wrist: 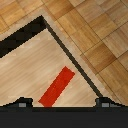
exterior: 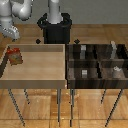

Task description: Place the box of cereal into the appropriate compartment.

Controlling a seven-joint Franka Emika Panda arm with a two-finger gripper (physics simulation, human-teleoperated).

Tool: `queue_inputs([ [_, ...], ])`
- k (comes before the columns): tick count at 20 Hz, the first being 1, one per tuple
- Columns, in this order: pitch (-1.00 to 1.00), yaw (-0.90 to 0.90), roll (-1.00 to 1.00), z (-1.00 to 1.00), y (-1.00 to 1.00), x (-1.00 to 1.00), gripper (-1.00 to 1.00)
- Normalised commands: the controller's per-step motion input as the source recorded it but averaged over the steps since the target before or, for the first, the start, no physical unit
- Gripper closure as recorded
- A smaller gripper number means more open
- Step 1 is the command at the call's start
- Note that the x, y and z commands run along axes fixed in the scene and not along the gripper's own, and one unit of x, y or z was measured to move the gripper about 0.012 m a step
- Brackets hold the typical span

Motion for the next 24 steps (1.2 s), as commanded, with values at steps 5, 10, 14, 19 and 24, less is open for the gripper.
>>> queue_inputs([
  [5,0.00,-0.03,0.00,0.00,0.00,0.20,-1.00],
  [10,0.00,0.00,0.00,0.00,0.20,0.00,-1.00],
  [14,0.00,0.00,0.00,-0.50,0.00,-0.25,-1.00],
  [19,0.00,0.00,0.00,0.00,0.00,-0.20,-1.00],
  [24,0.00,0.00,0.00,-1.00,0.00,0.00,-1.00],
])
